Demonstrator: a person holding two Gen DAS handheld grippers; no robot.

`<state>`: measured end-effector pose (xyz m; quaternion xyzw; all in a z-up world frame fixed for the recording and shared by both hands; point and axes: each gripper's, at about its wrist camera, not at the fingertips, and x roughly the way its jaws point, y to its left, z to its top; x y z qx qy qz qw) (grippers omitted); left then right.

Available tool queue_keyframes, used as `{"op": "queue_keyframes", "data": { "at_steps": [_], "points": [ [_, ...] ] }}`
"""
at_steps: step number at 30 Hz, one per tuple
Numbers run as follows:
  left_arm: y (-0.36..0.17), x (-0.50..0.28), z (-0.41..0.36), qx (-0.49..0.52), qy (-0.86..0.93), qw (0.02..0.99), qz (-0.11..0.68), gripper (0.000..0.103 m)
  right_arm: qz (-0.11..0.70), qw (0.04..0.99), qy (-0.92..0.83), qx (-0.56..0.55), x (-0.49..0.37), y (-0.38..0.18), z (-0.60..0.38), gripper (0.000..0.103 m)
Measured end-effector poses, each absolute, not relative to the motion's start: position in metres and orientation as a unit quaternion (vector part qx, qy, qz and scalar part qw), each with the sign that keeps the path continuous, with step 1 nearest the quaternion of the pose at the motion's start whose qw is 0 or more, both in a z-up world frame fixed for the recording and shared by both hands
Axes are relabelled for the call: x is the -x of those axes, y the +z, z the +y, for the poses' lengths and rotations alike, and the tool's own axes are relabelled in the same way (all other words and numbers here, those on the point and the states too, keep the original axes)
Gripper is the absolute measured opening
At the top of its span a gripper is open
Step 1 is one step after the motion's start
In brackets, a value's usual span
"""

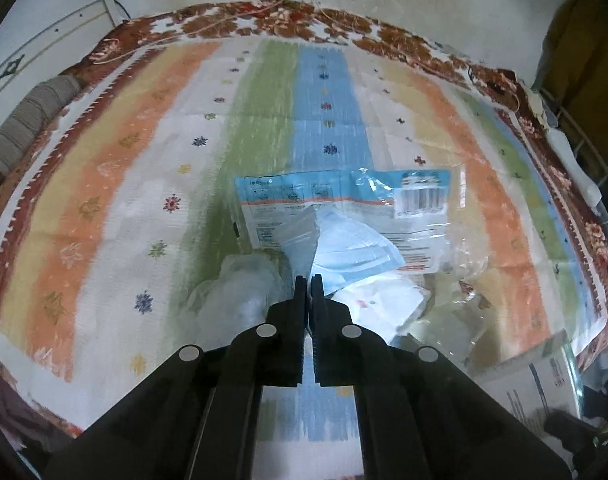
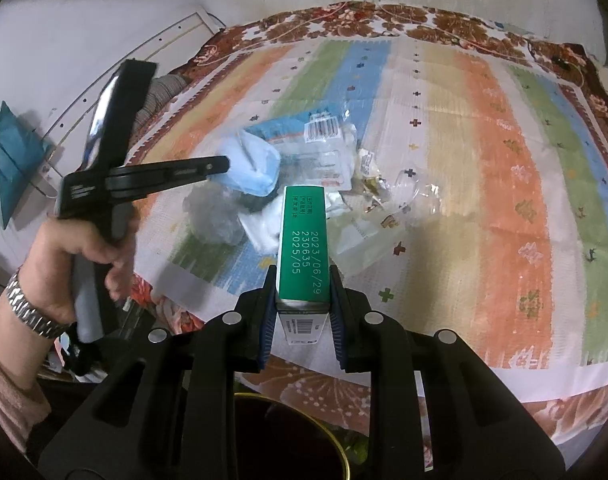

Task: Collect trash
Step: 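Lift the medicine box with the right gripper while the left gripper lifts the mask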

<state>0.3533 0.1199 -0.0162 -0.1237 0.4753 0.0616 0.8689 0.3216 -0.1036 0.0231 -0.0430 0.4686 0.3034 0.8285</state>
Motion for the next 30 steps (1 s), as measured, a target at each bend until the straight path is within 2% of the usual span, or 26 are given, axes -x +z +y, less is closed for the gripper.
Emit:
{"op": "queue_keyframes", "data": {
  "at_steps": [16,30],
  "points": [
    [0.063,-0.267,0.098,0.140,0.054,0.879,0.453,0.002,0.415,0.852,0.313,0.053,-0.283,0.063,-0.112,0.022],
    [0.058,-0.207,0.093,0.170,0.015,0.890,0.423,0.002,0.390,0.866,0.308,0.051,-0.236,0.068,-0.132,0.022]
  ]
}}
